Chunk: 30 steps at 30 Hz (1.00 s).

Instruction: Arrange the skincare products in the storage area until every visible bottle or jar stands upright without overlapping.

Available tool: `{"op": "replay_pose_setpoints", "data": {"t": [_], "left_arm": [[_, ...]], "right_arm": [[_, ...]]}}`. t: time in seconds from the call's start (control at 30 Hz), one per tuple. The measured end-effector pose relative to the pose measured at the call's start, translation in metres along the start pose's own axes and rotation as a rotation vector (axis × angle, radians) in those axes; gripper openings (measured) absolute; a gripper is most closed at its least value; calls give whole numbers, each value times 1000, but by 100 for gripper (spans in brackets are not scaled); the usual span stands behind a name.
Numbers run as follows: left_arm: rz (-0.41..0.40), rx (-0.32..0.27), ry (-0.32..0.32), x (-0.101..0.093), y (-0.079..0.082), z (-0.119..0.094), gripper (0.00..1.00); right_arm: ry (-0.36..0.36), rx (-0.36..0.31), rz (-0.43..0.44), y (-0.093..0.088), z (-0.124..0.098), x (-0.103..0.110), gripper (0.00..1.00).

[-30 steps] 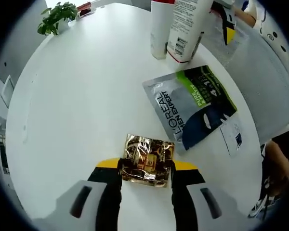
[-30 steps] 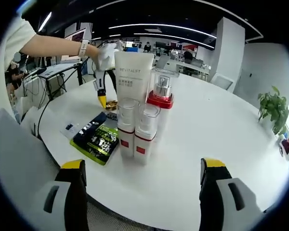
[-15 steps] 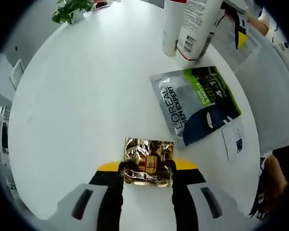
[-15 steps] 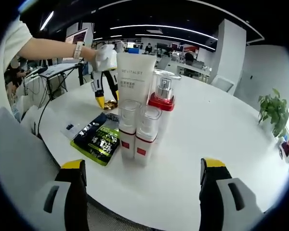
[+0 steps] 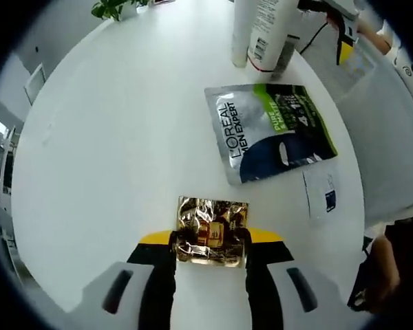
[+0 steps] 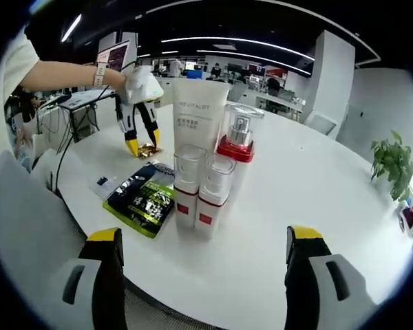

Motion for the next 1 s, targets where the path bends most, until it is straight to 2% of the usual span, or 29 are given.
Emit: {"op": "replay_pose_setpoints", "data": {"t": [0.1, 0.17, 0.5, 0.77, 1.0], "left_arm": [[-10, 10, 3, -9, -2, -1, 34], [-21, 12, 6, -8, -3, 0, 34], [-89, 17, 28, -22, -6, -2, 34], [-86, 23, 25, -34, 0, 0, 34], [-117, 6, 21, -37, 9, 2, 34]], "right_arm": [[4, -1, -6, 0, 0, 1, 98], [5, -4, -8, 1, 0, 2, 98], [12, -7, -15, 2, 0, 3, 98], [18, -9, -19, 3, 0, 5, 98], [21, -7, -25, 2, 0, 5, 98]]}}
Point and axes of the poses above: the point that each gripper's makers call its tool centre point, and the gripper's own axes: z roughly forward along the fingers, x roughly to its left, y roughly out of its top, the point moved 1 cm from there along -z, roughly backward along the fingers, and after that the axes turned 2 degrees about -x, right-handed, at the moved point
